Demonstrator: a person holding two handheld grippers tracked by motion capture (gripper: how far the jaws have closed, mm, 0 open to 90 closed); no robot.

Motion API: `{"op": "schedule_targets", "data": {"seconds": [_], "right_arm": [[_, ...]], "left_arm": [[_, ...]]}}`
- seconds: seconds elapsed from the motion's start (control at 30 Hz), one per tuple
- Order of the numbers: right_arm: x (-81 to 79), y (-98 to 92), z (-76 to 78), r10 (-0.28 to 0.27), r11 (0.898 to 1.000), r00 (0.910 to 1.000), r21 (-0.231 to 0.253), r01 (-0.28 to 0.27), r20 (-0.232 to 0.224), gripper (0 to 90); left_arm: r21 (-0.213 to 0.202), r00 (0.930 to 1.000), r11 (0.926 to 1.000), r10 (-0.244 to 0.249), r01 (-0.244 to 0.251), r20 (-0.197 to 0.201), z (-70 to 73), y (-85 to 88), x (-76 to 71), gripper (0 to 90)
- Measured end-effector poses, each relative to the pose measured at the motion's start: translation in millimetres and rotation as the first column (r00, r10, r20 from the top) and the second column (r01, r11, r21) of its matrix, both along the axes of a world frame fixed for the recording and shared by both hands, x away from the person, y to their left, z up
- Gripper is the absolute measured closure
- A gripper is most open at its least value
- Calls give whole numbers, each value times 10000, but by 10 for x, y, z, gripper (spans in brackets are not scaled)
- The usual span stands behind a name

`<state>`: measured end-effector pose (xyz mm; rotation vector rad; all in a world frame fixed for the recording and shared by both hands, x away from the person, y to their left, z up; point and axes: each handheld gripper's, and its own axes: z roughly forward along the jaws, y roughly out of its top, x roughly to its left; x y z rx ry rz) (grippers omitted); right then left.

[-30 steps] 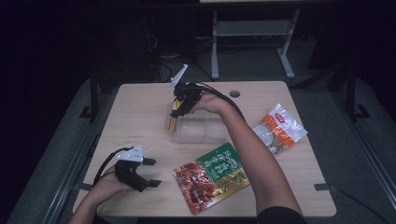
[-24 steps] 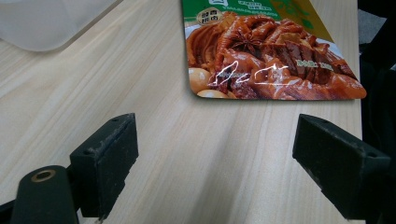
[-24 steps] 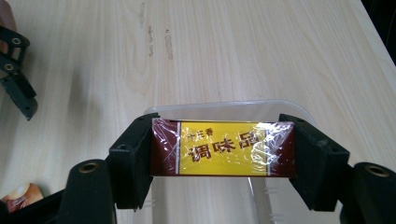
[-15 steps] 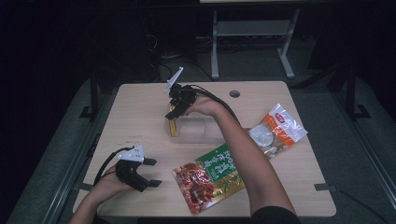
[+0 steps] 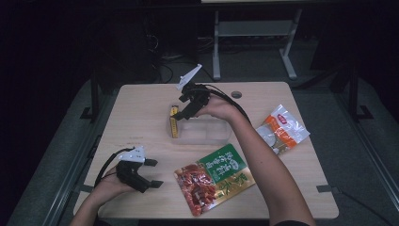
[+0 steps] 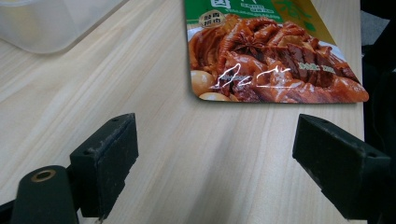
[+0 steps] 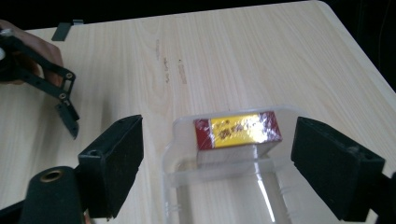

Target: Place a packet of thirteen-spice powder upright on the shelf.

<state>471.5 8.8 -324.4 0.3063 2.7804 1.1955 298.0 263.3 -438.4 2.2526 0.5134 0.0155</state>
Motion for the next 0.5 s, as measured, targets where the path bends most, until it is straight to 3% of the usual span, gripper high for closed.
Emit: {"op": "schedule_targets", "data": {"seconds": [0.27,0.33,0.47,0.5], "right_arm": [[-142,-297,7,-815,9956,9967,466,816,-39,150],[-210,-428,-10,-1351,9891,9908,574,1353,-76,145],[-296,-563,-41,-1696,9832,9855,665,1698,-95,143],[-355,-648,-64,-1883,9803,9820,630,1870,166,143]], "left_arm": [[-16,9998,9998,198,-199,-51,9,12,0,137],[72,9998,9998,204,-204,9,9,13,8,137],[141,9997,9996,230,-231,56,13,20,21,137],[117,9995,9995,301,-301,4,16,18,14,137]]}}
